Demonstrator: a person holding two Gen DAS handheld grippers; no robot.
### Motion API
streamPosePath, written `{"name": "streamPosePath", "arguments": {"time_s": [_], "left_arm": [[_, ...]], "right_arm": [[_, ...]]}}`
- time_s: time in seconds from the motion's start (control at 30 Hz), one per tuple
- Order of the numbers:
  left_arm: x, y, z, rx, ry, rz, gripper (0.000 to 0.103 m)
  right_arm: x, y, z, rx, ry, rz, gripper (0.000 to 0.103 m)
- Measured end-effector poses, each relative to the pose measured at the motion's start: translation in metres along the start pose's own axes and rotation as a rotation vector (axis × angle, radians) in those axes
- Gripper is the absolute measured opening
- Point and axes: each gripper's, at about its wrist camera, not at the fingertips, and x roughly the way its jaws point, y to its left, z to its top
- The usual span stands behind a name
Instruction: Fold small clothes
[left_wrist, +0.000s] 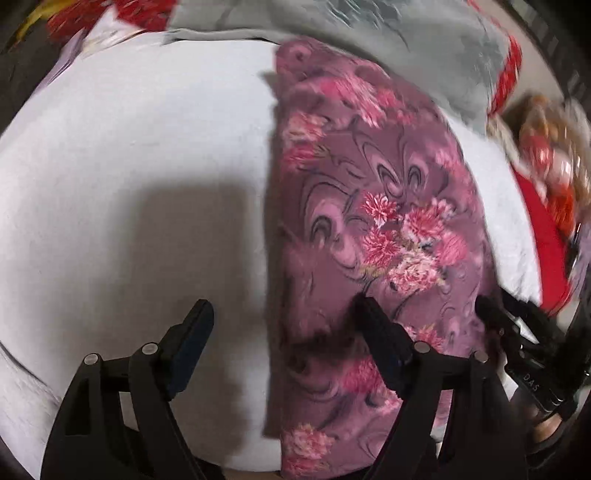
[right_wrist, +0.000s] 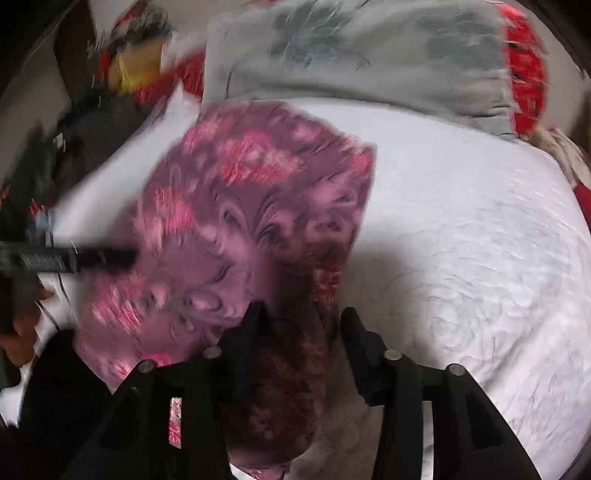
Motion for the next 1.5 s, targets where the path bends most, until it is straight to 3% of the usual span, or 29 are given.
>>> {"name": "streamPosePath", "arguments": {"time_s": [0.13,0.23,0.27,0.4,0.6,0.97,1.23,1.5], "left_arm": [[-0.017,0.003,-0.017,0.047,-0.006,0.013,0.081],[-0.001,0.005,-0.038,0.076,0.038,0.032,0.084],[0.005,0.005,-0.042,0.086,0.054,0.043,0.086],[-0.011,-0.007,-0.053,0.169,0.02,0.098,0.086],[-0.041,-0.018,-0.067,0.198,-0.074,0.119,0.086],[-0.065,-0.019,-0.074,0.209,-0.169,0.163,0.086],[-0.082,-0.017,-0.08,0.219,-0.243,0.211,0.086],[-0.083,-0.016,-0.088,0.221,-0.235,0.233,0.086]], "right_arm": [[-0.028,-0.003,-0.017,0.063,-0.036,0.087,0.049],[-0.012,0.005,-0.043,-0.021,0.059,-0.067,0.051],[-0.02,0.005,-0.05,-0.016,0.01,-0.07,0.054],[-0.037,0.003,-0.05,0.076,0.028,-0.138,0.061],[-0.071,0.021,-0.055,0.078,0.014,-0.222,0.067],[-0.094,0.026,-0.062,0.115,-0.008,-0.205,0.089],[-0.106,0.034,-0.059,0.081,-0.053,-0.254,0.1],[-0.111,0.04,-0.054,0.074,-0.081,-0.279,0.102]]}}
